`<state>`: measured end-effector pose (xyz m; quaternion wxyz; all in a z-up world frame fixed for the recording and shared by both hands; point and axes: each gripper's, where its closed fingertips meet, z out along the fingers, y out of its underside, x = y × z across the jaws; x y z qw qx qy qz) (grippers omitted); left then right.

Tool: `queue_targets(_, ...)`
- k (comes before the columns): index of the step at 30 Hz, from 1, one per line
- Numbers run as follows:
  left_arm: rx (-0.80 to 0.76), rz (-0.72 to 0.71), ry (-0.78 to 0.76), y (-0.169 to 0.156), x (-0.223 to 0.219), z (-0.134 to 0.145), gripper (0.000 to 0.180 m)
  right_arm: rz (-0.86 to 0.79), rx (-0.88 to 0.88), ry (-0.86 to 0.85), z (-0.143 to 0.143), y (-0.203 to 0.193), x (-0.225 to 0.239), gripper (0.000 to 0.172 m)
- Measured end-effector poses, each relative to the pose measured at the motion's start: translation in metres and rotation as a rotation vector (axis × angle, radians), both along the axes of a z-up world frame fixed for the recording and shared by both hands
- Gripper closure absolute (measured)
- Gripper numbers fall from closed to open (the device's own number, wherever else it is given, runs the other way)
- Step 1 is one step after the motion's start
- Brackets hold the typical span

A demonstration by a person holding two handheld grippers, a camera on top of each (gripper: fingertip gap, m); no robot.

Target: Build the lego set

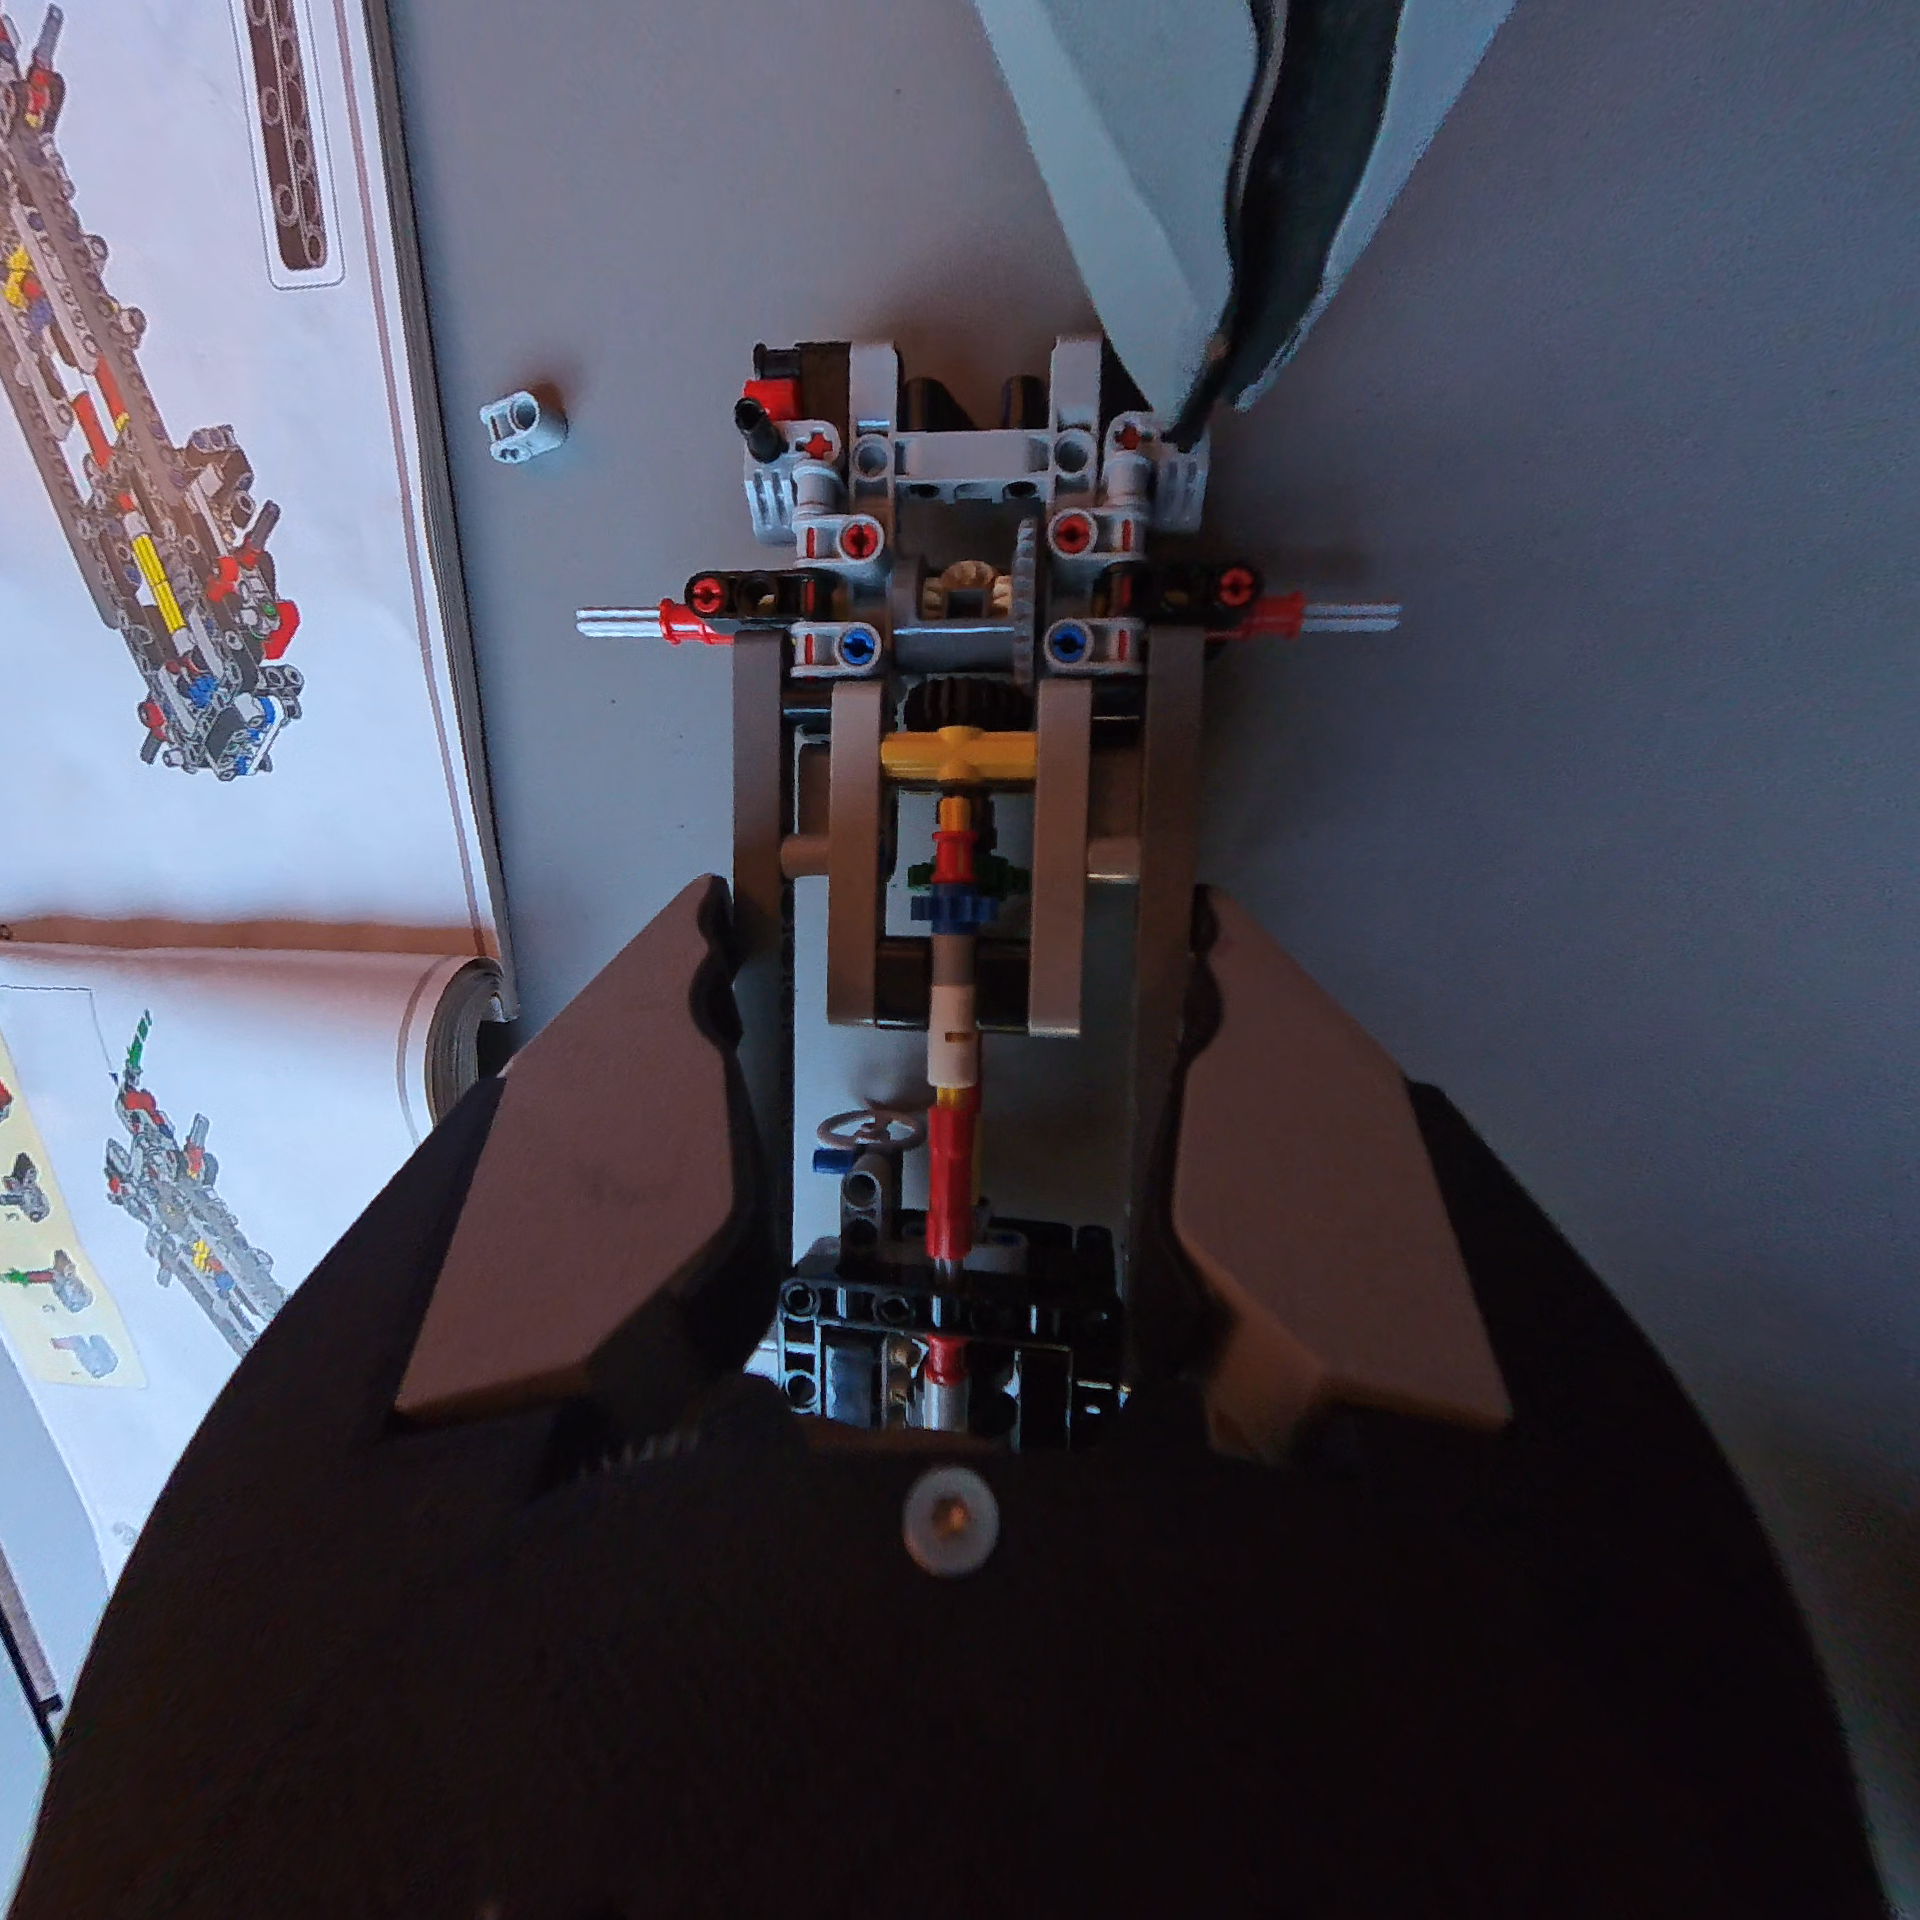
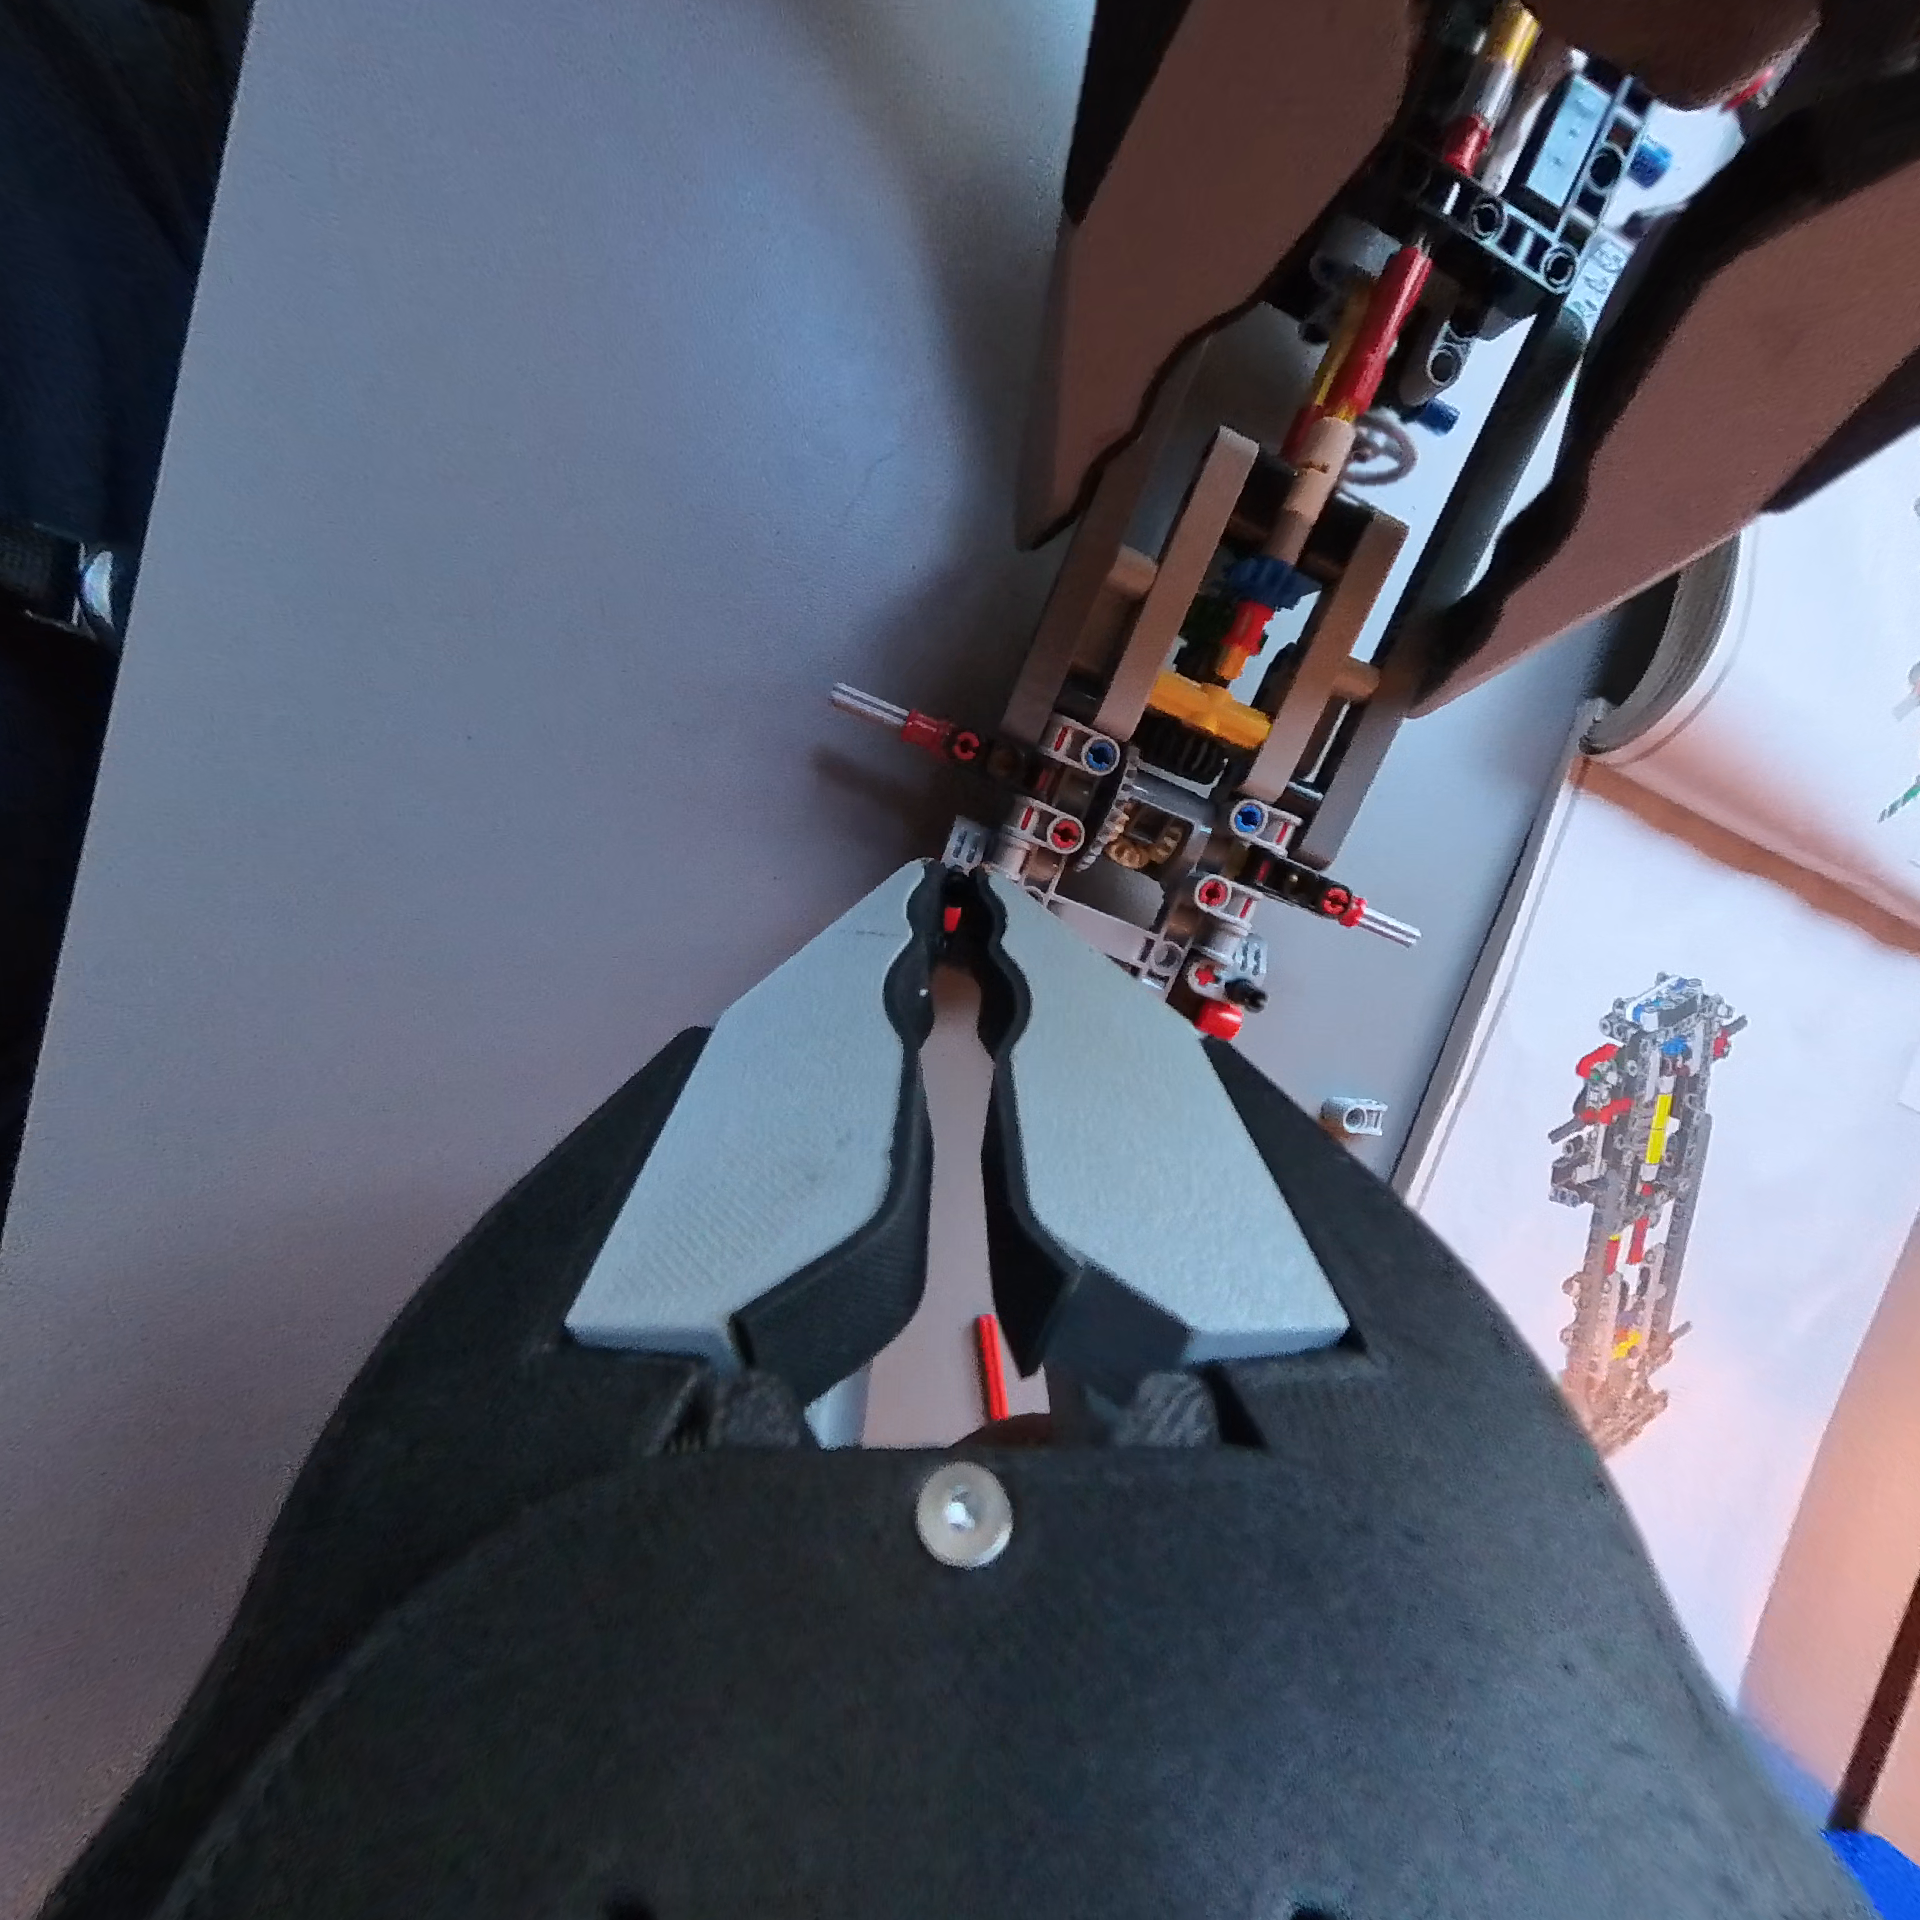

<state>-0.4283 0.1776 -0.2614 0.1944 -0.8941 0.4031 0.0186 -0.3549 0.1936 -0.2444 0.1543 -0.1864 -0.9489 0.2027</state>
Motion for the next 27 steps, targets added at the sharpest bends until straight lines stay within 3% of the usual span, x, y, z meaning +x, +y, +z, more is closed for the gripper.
queue_targets(10, 0.003, 0.001, 0.036, 0.000, -0.002, -0.001, 0.096, 0.082, 0.117, 0.077, -0.004, -0.002, 0.000, 0.169)
queue_targets(15, 0.015, 0.008, 0.051, 0.000, -0.002, -0.001, 0.097, 0.127, 0.283, 0.082, -0.005, -0.001, 0.000, 0.169)
queue_targets(18, 0.018, 0.013, 0.074, -0.001, -0.003, -0.001, 0.097, 0.023, 0.059, -0.072, -0.005, -0.001, 0.000, 0.169)
queue_targets(20, 0.025, 0.026, 0.068, -0.001, -0.003, -0.001, 0.096, -0.012, -0.045, -0.073, -0.005, -0.001, 0.000, 0.168)
queue_targets(22, 0.043, 0.023, 0.066, -0.001, -0.003, -0.001, 0.096, -0.006, -0.010, 0.002, -0.006, -0.002, -0.001, 0.168)
queue_targets(25, 0.058, 0.009, 0.100, 0.000, -0.005, -0.001, 0.096, 0.078, 0.193, 0.128, -0.009, -0.004, -0.002, 0.168)
queue_targets(27, 0.064, 0.010, 0.138, 0.000, -0.008, -0.001, 0.097, 0.048, 0.173, 0.119, -0.013, 0.000, -0.005, 0.168)
